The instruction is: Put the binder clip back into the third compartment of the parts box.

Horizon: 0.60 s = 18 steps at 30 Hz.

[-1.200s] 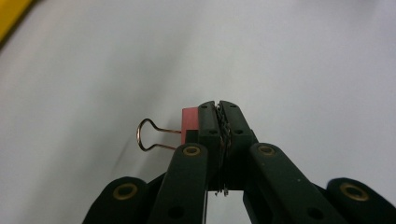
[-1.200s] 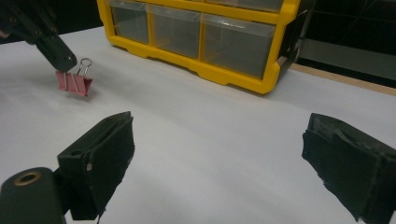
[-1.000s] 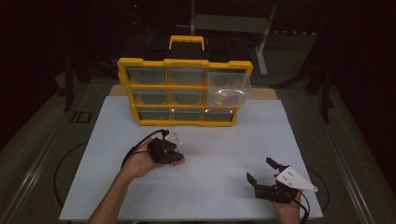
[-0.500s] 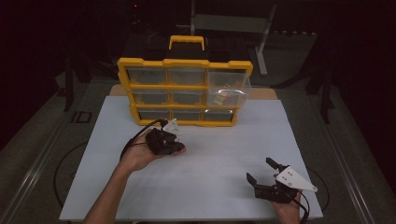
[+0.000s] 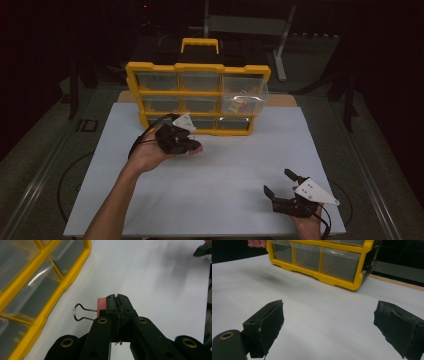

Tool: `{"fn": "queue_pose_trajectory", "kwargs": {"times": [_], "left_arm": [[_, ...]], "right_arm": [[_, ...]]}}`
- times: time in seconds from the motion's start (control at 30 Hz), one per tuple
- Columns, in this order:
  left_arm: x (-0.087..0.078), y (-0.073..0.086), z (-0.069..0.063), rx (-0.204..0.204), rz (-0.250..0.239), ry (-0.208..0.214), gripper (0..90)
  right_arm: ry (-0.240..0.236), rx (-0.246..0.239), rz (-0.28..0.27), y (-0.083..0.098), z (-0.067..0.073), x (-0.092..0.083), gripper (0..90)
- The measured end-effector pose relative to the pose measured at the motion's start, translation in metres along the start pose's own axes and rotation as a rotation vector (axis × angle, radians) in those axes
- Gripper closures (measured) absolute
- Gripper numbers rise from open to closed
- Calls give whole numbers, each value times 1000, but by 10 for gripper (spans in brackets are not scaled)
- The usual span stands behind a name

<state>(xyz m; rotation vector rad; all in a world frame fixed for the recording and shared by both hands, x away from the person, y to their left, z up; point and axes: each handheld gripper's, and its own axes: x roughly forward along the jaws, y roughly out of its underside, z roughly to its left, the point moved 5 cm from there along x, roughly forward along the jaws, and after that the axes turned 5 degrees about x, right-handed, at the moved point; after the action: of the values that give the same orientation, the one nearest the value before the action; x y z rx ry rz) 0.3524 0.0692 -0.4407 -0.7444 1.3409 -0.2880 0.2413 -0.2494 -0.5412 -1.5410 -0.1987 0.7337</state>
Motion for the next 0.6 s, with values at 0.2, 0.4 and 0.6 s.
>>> {"fn": "queue_pose_trajectory", "kwargs": {"times": [0.2, 0.4, 0.6], "left_arm": [[-14, -17, 6, 11, -22, 6, 897], [-30, -35, 14, 30, -47, 4, 898], [-42, -50, 22, 35, -63, 13, 898]], "right_arm": [[1, 0, -1, 0, 0, 0, 88], [-1, 0, 0, 0, 0, 0, 88], [1, 0, -1, 0, -1, 0, 88]]}}
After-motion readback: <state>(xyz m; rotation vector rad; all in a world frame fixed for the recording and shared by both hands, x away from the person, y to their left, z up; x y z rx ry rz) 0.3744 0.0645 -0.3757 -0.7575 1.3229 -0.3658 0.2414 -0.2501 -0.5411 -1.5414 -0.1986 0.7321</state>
